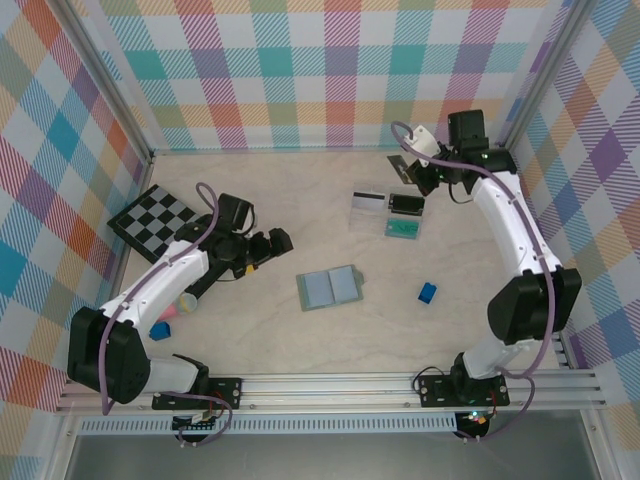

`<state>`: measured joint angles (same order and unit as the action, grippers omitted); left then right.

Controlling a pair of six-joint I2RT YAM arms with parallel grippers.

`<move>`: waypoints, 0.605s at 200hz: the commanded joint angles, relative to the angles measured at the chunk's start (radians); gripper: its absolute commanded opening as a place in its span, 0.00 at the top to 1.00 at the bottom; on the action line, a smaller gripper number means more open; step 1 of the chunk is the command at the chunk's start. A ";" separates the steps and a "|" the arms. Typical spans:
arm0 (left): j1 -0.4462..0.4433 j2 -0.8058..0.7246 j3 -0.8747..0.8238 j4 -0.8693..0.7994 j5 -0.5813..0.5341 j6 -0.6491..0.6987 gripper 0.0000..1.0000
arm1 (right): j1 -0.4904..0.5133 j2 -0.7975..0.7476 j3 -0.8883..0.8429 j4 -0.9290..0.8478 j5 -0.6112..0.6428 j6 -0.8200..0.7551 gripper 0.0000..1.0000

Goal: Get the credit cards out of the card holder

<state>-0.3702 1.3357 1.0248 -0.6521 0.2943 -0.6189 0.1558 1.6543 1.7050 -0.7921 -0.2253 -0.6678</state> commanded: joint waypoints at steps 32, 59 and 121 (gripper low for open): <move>0.019 0.005 -0.017 0.008 0.035 0.007 0.00 | -0.004 0.165 0.183 -0.192 0.008 -0.408 1.00; 0.019 0.013 -0.021 0.010 0.038 0.003 0.00 | -0.002 0.216 0.223 -0.240 0.046 -0.481 1.00; 0.019 0.039 -0.019 0.025 0.057 -0.007 0.00 | 0.001 0.233 0.163 -0.241 0.083 -0.544 1.00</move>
<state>-0.3695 1.3582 1.0168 -0.6445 0.3244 -0.6201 0.1513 1.8782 1.8935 -1.0080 -0.1539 -1.1465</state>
